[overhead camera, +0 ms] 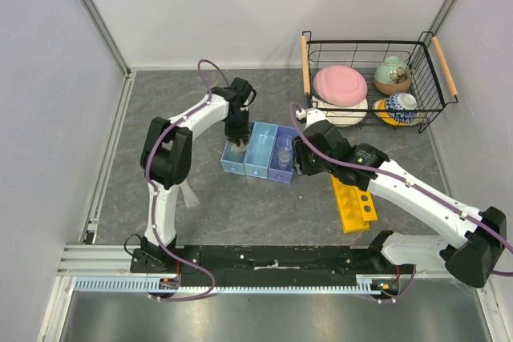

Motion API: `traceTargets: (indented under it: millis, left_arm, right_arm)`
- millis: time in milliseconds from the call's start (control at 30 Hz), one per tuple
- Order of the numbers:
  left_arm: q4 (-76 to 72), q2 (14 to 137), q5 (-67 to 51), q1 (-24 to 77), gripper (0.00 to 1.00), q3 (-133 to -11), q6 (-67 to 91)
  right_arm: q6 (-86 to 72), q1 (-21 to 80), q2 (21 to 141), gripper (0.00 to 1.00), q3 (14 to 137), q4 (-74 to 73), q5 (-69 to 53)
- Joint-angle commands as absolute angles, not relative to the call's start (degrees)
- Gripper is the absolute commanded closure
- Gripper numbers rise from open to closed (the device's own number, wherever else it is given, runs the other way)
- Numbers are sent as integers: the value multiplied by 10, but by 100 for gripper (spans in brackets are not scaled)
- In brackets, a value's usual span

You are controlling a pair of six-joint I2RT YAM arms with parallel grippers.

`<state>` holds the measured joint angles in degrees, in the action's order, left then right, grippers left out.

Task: Organize the chemistry lab equipment

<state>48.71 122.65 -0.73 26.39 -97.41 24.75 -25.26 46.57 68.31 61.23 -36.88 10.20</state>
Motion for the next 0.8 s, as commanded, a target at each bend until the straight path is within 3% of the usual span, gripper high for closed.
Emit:
traceTargets:
  millis: [0,533,767]
  left_arm:
    - [485,1175,-19,265,62,-979,257]
    - [598,1093,-2,269,59,-1104,250]
    - [663,977,83,265,59,-1044,258]
  right_arm:
    - [-253,468,665,52,622,-350,98]
    - [-259,468,651,52,610,-343,93]
    - [-255,474,678,52,599,-315,78]
